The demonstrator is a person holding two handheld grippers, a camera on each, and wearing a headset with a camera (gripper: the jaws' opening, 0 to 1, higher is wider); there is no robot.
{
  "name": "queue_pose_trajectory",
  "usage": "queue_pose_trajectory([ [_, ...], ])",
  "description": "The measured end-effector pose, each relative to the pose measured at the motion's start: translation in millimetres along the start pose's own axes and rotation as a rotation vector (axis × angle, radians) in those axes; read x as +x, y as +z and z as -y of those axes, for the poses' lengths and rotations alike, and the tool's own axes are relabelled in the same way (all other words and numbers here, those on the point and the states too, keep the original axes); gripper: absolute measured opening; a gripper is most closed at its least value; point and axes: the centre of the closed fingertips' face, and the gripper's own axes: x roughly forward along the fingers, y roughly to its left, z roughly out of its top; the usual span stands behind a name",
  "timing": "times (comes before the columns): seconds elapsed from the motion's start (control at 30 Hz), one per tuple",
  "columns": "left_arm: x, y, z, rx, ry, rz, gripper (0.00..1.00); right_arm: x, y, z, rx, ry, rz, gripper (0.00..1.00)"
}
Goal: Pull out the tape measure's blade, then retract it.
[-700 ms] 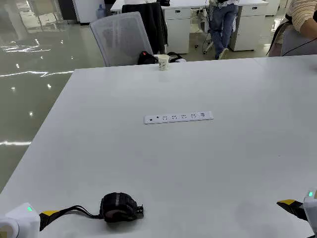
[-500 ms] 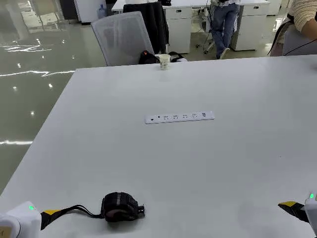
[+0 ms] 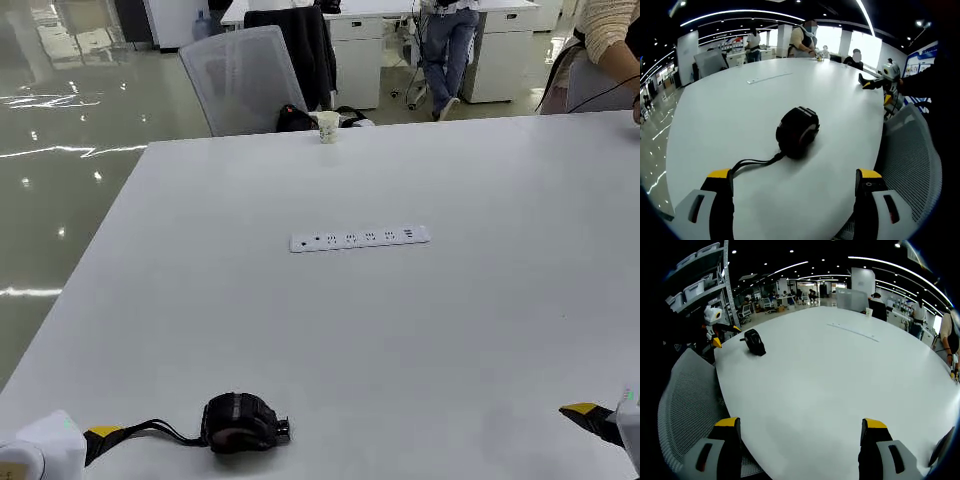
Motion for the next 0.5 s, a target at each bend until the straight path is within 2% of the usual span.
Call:
queue_pose_trajectory([
  [0.3, 6.5, 9.5, -4.8, 0.011, -0.031, -0.006, 0.99, 6.4, 6.2, 4.1, -0.049, 0.022, -0.019, 1.00],
  [0.4, 9.9, 10.9, -4.6, 0.037, -0.053, -0.029, 0.99, 8.6, 10.3, 4.9, -0.062, 0.027, -0.021, 1.00],
  [0.5, 12.1, 17.6, -4.7, 0.085, -0.070, -0.033, 0.99, 11.5, 13.3, 6.5, -0.081, 0.039, -0.031, 1.00],
])
